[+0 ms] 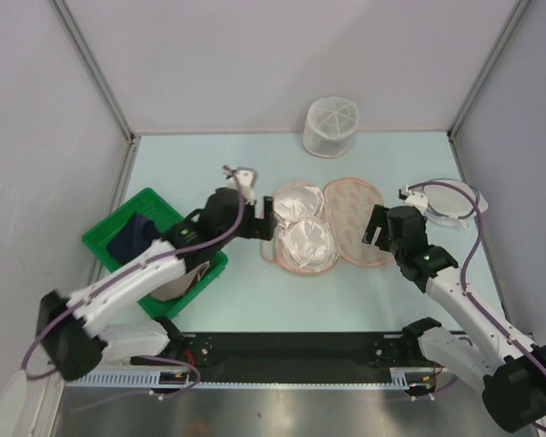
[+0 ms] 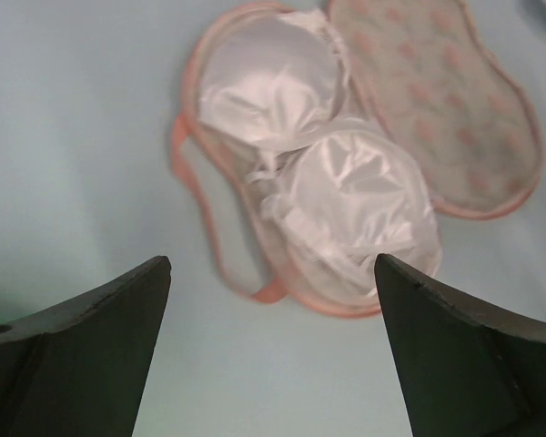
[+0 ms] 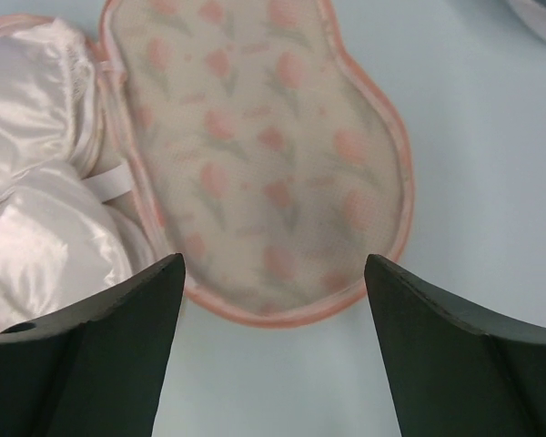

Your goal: Unzip the laundry bag and remove the bra

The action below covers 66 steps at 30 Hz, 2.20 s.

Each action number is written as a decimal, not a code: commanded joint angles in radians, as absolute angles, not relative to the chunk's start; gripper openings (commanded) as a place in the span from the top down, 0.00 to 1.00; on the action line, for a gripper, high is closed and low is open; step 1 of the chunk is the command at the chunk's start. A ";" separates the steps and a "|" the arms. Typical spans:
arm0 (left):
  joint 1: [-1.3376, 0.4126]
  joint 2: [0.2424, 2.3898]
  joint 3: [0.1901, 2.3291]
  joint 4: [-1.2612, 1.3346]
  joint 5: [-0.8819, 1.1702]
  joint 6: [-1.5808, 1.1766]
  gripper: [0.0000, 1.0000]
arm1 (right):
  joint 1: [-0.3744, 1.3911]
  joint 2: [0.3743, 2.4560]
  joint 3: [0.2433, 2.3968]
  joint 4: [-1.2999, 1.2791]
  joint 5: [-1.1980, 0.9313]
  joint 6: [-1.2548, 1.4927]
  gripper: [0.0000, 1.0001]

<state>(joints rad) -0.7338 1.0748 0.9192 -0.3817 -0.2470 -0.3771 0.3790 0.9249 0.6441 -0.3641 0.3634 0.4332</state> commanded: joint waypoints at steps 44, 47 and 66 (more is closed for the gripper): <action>-0.811 2.080 1.500 -0.272 -0.173 -0.397 0.46 | 0.360 0.643 0.603 -0.422 0.215 0.383 0.05; -0.811 2.043 1.473 -0.261 -0.173 -0.396 0.74 | 0.360 0.647 0.601 -0.413 0.213 0.382 0.05; -0.811 1.645 1.396 -0.247 -0.166 -0.298 1.00 | 0.356 0.673 0.657 -0.449 0.233 0.379 0.05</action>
<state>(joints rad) -0.8154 1.7588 1.4139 -0.2710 -0.1616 -0.3477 0.3595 0.6743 0.6121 -0.4530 0.2207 0.3882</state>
